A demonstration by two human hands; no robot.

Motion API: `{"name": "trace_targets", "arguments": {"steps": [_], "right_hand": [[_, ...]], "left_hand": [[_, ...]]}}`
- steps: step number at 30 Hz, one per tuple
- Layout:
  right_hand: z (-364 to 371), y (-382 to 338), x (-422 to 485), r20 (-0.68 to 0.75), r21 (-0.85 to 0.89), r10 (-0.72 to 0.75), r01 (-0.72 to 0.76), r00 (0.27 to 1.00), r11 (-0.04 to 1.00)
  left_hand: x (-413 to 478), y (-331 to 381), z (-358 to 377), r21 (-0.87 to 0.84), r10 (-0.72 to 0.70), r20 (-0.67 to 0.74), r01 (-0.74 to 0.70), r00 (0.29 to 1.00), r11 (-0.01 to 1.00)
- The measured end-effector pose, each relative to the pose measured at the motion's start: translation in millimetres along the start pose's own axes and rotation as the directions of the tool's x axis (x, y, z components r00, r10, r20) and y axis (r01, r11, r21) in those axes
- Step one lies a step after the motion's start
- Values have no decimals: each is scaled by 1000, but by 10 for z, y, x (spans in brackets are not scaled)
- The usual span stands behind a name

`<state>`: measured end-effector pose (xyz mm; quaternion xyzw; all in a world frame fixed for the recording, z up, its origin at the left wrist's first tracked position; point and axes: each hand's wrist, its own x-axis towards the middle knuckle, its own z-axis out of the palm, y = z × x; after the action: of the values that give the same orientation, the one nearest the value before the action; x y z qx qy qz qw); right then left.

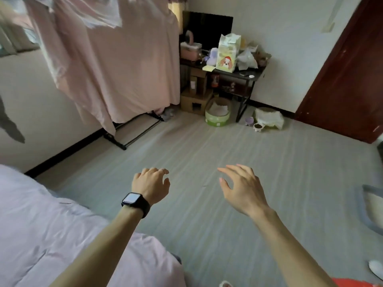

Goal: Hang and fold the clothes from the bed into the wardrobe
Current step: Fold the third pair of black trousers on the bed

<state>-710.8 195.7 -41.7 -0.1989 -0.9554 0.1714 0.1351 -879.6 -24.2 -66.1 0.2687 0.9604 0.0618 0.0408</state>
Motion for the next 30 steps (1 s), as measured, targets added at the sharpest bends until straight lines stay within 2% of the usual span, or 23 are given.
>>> {"name": "trace_targets", "arguments": {"steps": [5, 12, 16, 18, 23, 27, 30], "right_hand": [[175, -120, 1398, 89, 23, -232, 231, 969, 973], [780, -930, 2958, 192, 119, -513, 499, 837, 858], [1338, -1819, 3803, 246, 202, -651, 619, 718, 759], [1518, -2227, 4157, 235, 222, -691, 654, 684, 723], [1982, -3388, 4924, 260, 295, -812, 758, 522, 582], [2460, -4236, 5320, 259, 348, -886, 819, 384, 456], [2896, -4944, 5550, 258, 402, -933, 850, 252, 341]], "left_hand": [[605, -386, -119, -75, -293, -78, 287, 953, 955], [992, -1213, -331, -97, -643, -102, 635, 759, 766], [1227, -1957, -451, -104, -786, -151, 781, 600, 616], [1351, -2283, -567, -119, -819, -161, 813, 551, 570], [1591, -3061, -812, -155, -902, -185, 895, 389, 418], [1644, -3623, -884, -166, -955, -177, 949, 239, 269], [1660, -4069, -907, -175, -978, -176, 975, 109, 140]]}}
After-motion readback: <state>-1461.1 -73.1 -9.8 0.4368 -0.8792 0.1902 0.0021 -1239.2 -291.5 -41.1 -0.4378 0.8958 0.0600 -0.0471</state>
